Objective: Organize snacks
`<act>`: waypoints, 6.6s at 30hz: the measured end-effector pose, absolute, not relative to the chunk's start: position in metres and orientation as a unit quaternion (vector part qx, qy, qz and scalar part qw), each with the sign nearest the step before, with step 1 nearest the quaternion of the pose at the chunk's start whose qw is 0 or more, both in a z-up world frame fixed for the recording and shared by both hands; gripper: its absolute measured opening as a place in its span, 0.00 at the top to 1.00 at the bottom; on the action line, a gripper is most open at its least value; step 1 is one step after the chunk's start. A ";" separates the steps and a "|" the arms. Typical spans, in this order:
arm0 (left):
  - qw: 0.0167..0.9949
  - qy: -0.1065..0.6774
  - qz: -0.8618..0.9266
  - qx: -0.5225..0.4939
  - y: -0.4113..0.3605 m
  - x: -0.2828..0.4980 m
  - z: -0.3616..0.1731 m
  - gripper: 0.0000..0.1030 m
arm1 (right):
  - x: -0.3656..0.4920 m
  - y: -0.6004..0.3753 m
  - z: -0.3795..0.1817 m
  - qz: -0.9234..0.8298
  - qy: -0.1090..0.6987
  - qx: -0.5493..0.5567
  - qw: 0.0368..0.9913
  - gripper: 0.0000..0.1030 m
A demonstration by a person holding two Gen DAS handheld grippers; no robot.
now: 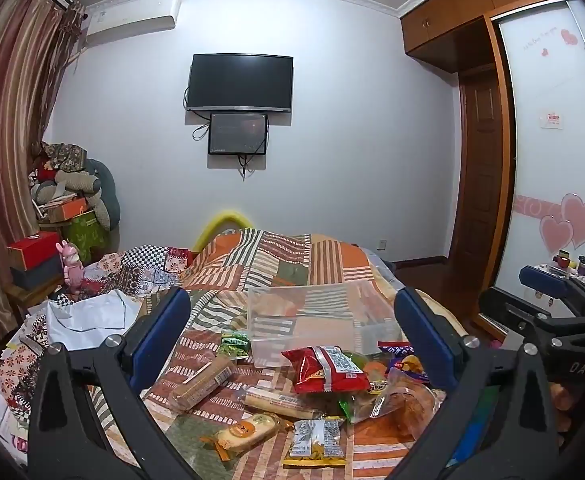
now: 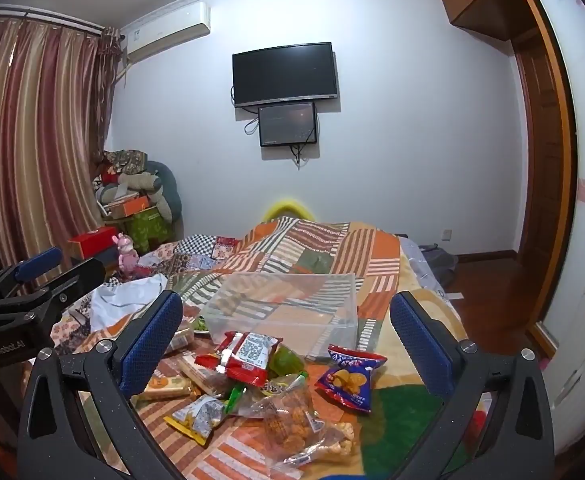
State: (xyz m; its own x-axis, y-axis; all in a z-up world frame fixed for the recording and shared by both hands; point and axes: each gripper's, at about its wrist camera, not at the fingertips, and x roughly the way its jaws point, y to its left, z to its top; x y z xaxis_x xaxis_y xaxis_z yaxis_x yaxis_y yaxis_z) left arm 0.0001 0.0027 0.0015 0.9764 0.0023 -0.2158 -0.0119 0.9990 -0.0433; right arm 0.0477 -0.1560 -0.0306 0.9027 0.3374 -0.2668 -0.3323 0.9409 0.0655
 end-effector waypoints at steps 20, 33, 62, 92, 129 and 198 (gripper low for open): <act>0.994 0.105 -0.001 -0.016 -0.002 0.000 -0.001 0.00 | 0.046 -0.160 -0.027 0.175 0.134 0.016 0.975 0.00; 0.994 0.107 -0.002 -0.017 -0.001 0.000 -0.001 0.00 | 0.045 -0.162 -0.025 0.174 0.135 0.020 0.975 0.00; 0.994 0.107 0.000 -0.018 -0.001 0.001 -0.001 0.00 | 0.042 -0.160 -0.023 0.178 0.136 0.023 0.974 0.00; 0.953 0.303 -0.017 -0.009 0.050 0.067 -0.065 0.30 | 0.096 -0.194 -0.087 0.175 0.295 0.017 0.939 0.27; 0.881 0.471 -0.050 -0.025 0.067 0.127 -0.188 0.67 | 0.134 -0.143 -0.153 0.246 0.416 -0.030 0.875 0.42; 0.909 0.414 -0.030 -0.043 0.038 0.319 -0.132 0.67 | 0.288 -0.114 -0.111 0.174 0.399 -0.028 0.900 0.45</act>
